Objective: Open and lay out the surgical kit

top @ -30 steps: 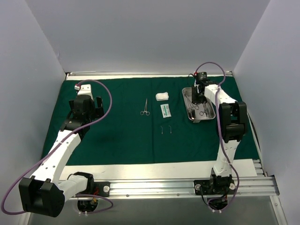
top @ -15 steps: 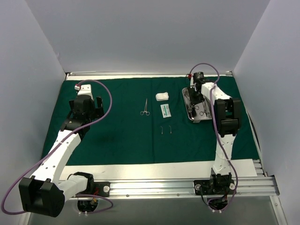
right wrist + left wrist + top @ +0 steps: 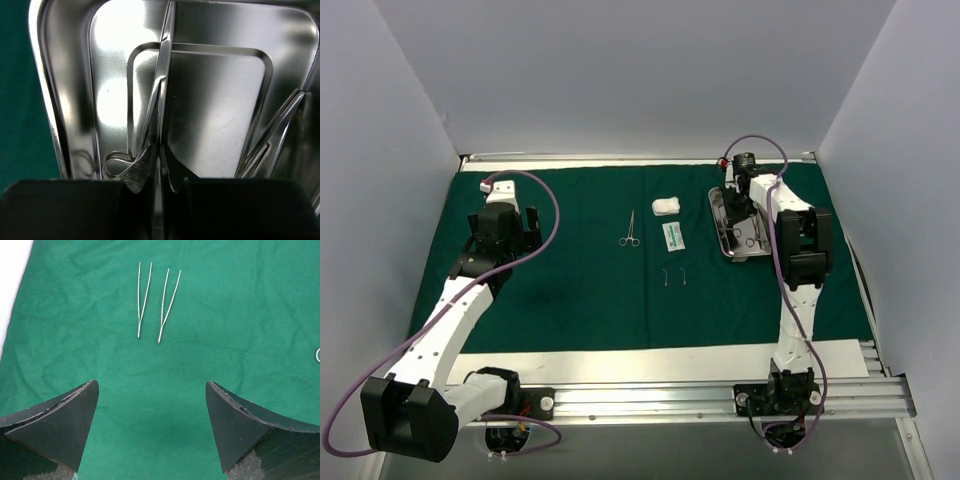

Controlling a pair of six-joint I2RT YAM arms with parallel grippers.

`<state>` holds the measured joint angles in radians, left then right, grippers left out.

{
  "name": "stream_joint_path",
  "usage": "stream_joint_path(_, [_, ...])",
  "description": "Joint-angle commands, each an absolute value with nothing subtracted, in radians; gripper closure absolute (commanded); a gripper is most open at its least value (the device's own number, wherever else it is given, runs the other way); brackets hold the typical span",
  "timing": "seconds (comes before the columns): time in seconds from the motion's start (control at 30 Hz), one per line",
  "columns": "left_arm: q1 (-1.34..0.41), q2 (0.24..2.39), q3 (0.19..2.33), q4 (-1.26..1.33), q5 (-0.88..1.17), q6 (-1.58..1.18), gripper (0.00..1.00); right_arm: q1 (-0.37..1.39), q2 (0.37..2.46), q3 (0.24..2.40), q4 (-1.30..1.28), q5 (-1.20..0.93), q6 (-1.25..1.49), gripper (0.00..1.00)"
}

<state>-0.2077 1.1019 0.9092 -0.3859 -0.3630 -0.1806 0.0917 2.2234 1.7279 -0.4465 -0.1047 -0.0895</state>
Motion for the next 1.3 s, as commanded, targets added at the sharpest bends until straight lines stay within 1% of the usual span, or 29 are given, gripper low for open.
stream_joint_path(0.0, [-0.209, 1.108, 0.922, -0.364, -0.367, -0.184, 0.03, 0.075, 2.232, 1.662, -0.525, -0.066, -0.057, 1.0])
stream_joint_path(0.27, [-0.21, 1.101, 0.922, -0.362, -0.36, -0.186, 0.03, 0.063, 2.094, 1.537, -0.42, -0.057, -0.003, 1.0])
stream_joint_path(0.4, [-0.212, 1.097, 0.922, -0.361, -0.36, -0.186, 0.03, 0.045, 2.043, 1.525, -0.371, -0.058, 0.049, 1.0])
stream_joint_path(0.77, [-0.212, 1.091, 0.922, -0.362, -0.364, -0.187, 0.03, 0.026, 1.996, 1.525, -0.325, -0.035, 0.084, 1.0])
stream_joint_path(1.27, [-0.21, 1.086, 0.919, -0.362, -0.36, -0.186, 0.03, 0.026, 1.983, 1.514, -0.305, -0.081, 0.1, 1.0])
